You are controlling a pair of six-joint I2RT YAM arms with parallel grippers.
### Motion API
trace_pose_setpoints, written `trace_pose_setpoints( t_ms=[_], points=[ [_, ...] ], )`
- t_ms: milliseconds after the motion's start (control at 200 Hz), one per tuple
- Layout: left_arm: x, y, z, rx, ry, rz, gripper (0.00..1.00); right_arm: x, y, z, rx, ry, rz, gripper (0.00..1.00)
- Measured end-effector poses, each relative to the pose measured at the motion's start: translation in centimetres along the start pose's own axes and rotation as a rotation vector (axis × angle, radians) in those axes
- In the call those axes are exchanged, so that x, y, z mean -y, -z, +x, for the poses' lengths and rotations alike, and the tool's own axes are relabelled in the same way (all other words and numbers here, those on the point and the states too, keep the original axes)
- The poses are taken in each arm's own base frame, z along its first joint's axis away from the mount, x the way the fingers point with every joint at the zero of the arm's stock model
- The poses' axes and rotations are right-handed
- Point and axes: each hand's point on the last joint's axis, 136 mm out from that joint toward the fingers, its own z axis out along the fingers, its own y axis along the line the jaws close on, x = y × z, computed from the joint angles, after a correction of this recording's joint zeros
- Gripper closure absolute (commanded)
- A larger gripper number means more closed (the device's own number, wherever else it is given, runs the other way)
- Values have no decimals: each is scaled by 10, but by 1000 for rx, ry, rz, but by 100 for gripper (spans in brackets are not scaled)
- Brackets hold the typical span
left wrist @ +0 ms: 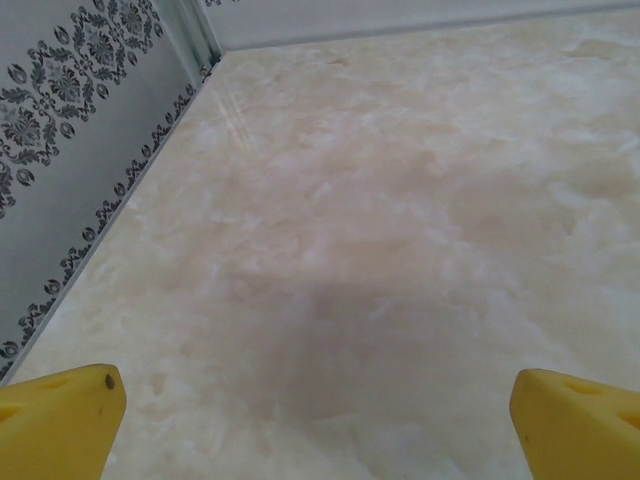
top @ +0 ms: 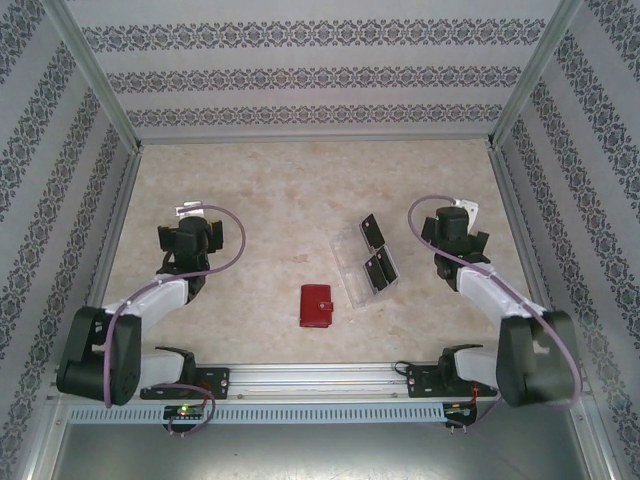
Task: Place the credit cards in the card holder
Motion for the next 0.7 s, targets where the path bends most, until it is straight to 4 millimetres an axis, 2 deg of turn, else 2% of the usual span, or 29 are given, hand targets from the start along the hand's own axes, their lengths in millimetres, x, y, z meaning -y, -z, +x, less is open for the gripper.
trace_pose_setpoints(
  t_ms=[60, 130, 225, 380, 430, 480, 565, 700],
  points=[
    [3, -8, 7, 8, -13, 8, 0, -3, -10, 14, -2, 24, -18, 2],
    [8, -16, 19, -5, -33, 26, 0, -10, -15, 21, 3, 54, -57, 2],
    [13, -19, 27, -15, -50, 58, 0, -24, -18, 7, 69, 69, -123, 2],
    [16, -11, 15, 73, 14, 118, 0, -44, -18, -21, 206, 81, -216, 2],
    [20, -12, 13, 89, 23, 132, 0, -47, -22, -19, 232, 79, -235, 2],
    [23, -15, 12, 100, 28, 148, 0, -46, -27, -9, 230, 81, -243, 2],
    [34, -24, 21, 88, 23, 183, 0, -42, -32, 6, 198, 91, -245, 2],
    [36, -34, 36, 53, 27, 198, 0, -44, -28, -5, 250, 82, -256, 2]
  ],
)
